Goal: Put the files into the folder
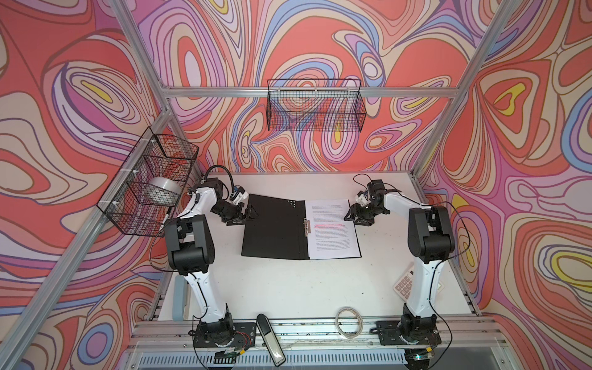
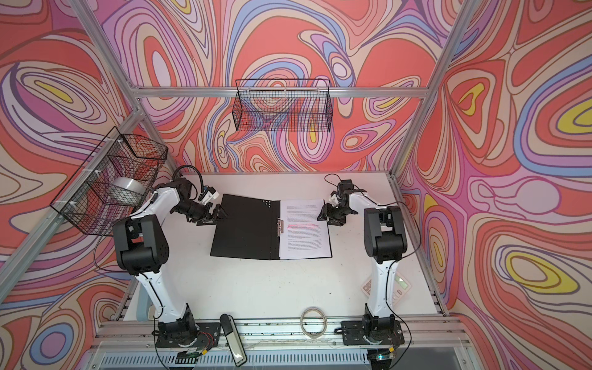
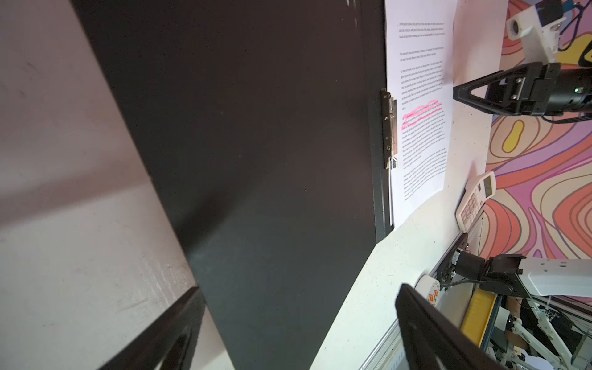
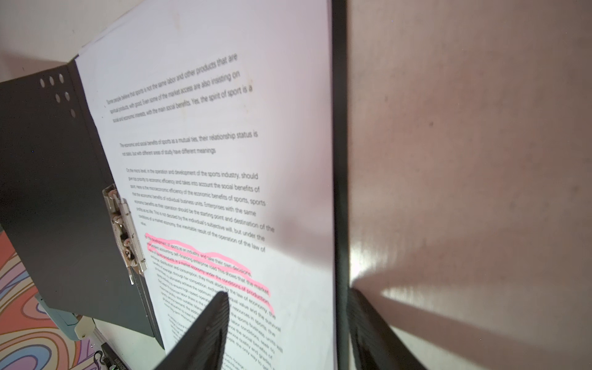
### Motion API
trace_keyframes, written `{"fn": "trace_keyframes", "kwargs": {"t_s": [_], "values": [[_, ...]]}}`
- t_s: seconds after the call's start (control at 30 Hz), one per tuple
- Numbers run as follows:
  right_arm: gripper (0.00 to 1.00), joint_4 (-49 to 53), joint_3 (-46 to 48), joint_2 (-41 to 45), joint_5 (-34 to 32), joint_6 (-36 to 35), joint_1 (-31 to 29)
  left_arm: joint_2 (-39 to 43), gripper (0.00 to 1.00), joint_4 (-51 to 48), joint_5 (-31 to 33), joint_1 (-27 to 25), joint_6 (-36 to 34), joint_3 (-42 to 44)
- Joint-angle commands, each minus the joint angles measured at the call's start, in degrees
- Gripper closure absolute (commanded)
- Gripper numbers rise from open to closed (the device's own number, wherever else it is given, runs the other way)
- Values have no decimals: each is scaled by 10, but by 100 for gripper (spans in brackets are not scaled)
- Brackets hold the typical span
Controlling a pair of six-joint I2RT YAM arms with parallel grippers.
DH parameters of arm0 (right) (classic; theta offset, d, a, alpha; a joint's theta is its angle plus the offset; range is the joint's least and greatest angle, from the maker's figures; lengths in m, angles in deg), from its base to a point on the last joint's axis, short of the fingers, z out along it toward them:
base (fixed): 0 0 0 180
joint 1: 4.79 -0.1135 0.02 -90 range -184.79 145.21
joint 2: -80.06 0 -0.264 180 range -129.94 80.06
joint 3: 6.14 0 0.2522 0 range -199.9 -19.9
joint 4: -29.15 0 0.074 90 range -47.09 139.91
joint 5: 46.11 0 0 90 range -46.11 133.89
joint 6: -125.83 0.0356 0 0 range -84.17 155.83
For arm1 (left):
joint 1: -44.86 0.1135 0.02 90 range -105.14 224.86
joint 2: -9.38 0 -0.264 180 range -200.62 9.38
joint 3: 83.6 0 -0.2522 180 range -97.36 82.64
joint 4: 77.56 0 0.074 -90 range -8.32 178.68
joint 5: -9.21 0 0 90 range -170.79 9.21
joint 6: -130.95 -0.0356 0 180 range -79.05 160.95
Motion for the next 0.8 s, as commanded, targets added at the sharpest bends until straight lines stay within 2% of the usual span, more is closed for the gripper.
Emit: {"fn": "trace_keyframes", "kwargs": {"t_s": [0.0,0.77], "values": [[38,24,12,-43,24,-4,-17,15,7,-52,-98,-21,-36,4],[38,22,16,-38,28,-3,-17,41,7,-50,-153,-20,-22,12]]}}
